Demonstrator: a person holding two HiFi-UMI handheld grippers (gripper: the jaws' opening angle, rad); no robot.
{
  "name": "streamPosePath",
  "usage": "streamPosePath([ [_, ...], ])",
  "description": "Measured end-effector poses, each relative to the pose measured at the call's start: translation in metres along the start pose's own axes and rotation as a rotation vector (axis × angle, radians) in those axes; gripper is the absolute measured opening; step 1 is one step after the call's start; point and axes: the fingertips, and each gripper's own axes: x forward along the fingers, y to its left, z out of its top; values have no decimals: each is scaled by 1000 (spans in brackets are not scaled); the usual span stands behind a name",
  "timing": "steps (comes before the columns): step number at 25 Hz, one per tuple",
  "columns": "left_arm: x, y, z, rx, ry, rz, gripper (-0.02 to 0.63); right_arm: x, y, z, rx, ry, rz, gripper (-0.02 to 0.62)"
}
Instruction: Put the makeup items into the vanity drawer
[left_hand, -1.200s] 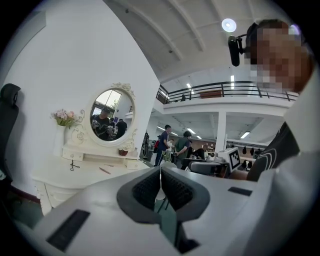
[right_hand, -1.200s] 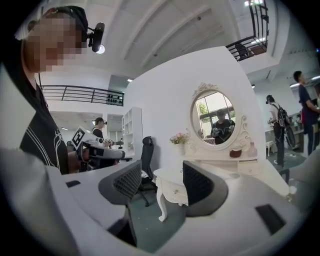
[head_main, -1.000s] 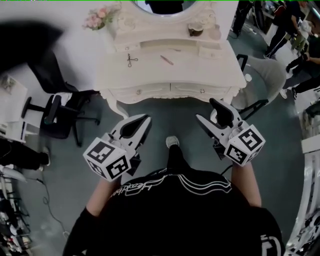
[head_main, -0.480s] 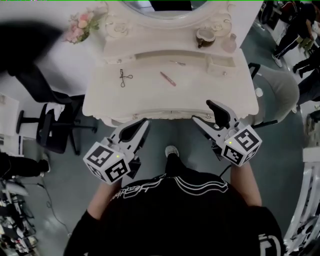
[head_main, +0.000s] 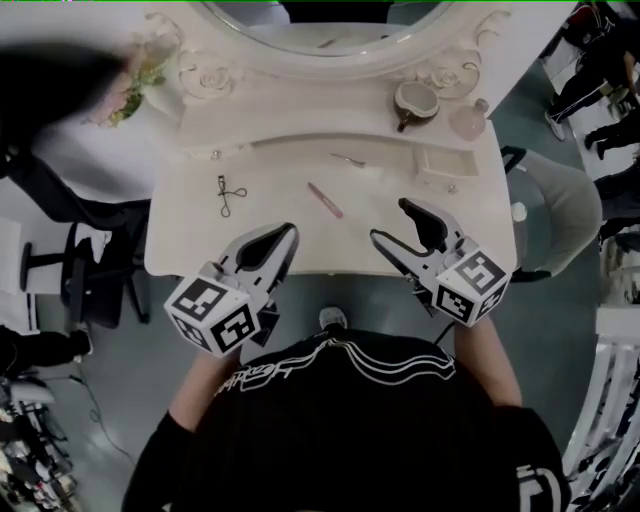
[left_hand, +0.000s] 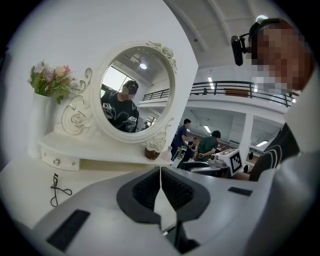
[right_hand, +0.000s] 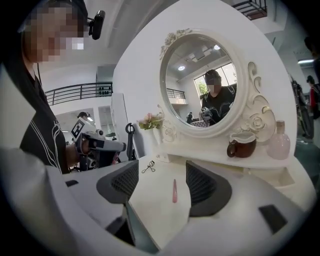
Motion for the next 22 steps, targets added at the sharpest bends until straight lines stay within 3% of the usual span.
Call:
streamPosePath([
  [14, 24, 29, 3, -27, 10, 25, 28, 24, -52, -12, -15, 75, -57, 296],
  [22, 45, 62, 3, -60, 36, 40, 28, 59, -83, -40, 34, 156, -76, 296],
])
